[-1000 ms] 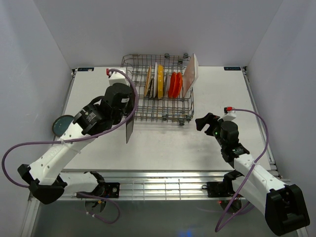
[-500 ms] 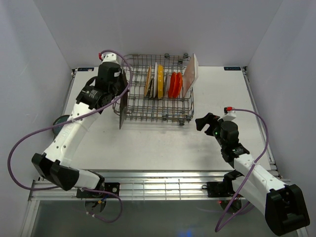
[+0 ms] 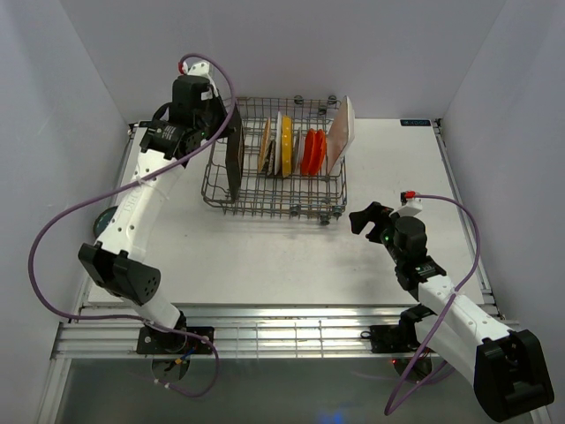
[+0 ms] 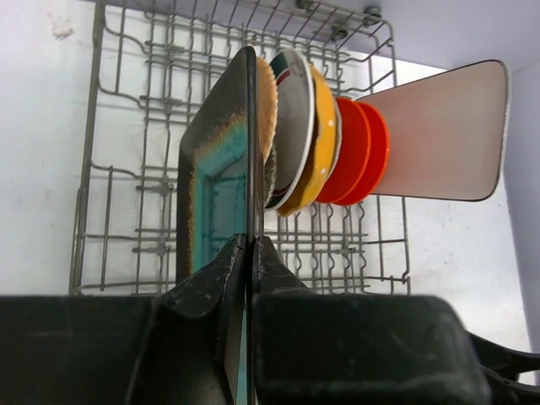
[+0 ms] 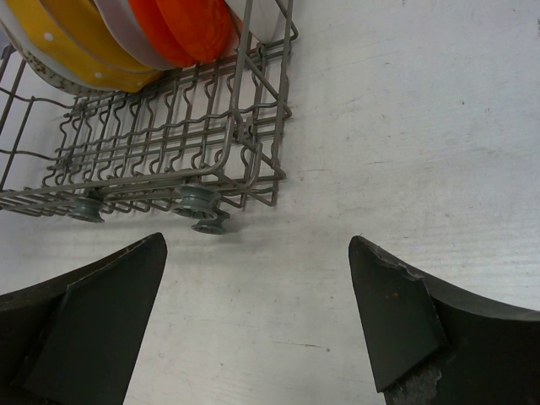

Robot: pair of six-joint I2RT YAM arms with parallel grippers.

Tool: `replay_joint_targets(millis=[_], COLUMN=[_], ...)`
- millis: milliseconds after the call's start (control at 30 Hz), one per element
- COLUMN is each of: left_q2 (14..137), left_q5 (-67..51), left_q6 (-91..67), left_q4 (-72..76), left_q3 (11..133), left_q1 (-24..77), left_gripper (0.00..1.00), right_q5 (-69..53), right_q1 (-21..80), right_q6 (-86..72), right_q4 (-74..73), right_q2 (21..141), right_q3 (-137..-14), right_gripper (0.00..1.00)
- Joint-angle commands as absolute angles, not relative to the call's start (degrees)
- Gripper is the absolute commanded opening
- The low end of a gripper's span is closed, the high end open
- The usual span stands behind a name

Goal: Load the plates into the dish rack
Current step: Insert the plate into the dish rack.

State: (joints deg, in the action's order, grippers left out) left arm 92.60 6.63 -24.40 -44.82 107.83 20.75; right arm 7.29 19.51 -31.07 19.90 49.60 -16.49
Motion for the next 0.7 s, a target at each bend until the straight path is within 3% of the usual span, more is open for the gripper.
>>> replay_joint_targets(millis=[0,667], left_q2=[91.49,105.03], left_q5=[2.56,-1.84], left_q6=[-24.87,-24.61], left_q4=[-38.5,-33.94], left_q3=[114.86,125.42], left_q1=[19.69,17.14], left_gripper=[0.0,0.0], right_q5=[7.47,7.29], right_q1=[19.42,19.42], right_q6=[-30.32,-30.23], right_q4=[22.5,22.68], right_q2=[49.4,49.31], right_q3=[-17.75,-17.67], right_gripper=[0.94,0.94])
